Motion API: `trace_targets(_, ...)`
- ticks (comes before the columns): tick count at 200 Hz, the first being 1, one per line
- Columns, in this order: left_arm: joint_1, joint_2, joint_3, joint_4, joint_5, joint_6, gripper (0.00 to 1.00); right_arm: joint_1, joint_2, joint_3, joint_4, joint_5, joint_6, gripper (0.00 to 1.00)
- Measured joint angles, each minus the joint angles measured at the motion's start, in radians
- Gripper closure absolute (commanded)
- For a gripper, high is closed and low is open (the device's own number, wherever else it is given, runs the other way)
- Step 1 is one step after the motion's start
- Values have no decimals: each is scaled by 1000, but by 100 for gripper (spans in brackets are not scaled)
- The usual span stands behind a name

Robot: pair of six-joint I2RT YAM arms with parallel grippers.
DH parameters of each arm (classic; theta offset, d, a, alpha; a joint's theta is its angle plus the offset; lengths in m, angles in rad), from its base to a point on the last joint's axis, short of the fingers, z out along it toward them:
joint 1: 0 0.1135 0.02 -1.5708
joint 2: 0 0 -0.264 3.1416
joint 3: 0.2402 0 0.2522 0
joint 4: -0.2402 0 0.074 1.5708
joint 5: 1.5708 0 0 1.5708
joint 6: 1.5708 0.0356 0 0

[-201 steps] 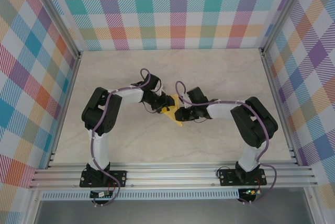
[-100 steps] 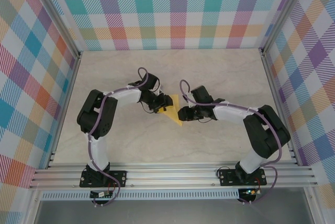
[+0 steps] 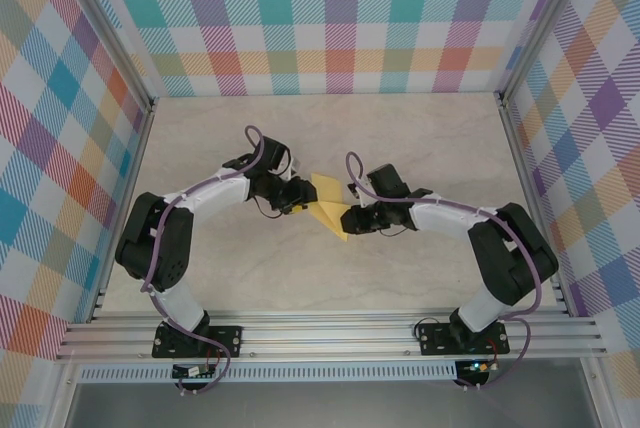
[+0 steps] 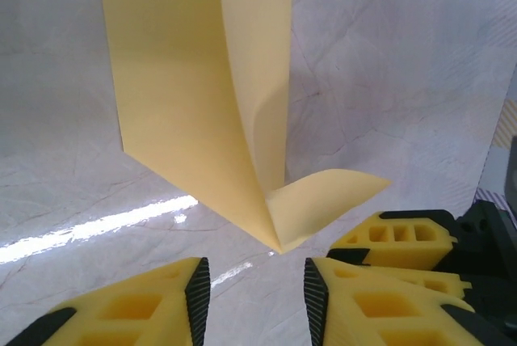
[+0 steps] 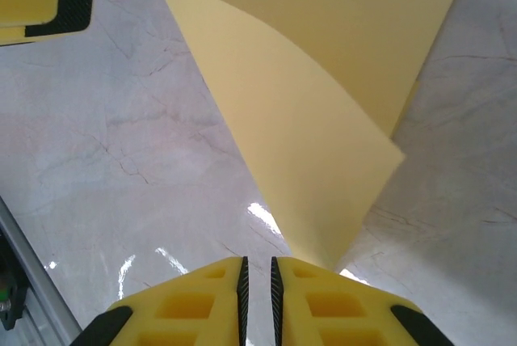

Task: Fold a paper plane with a square sheet of paper (fold left side to right side)
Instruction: Third fold the triangle at the center of the table.

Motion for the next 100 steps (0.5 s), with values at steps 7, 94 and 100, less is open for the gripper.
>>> trace_targets(7,-5,1,0,2,8,-1,70,0,16,1,6,-11,0,86)
trace_targets(94,-74,73,1,42,80,-11,79,0,153,49,-5,-50,19,89)
trace_targets(100,-74,74,1,43,82,-11,80,0,156,52,-9,-49,19,89)
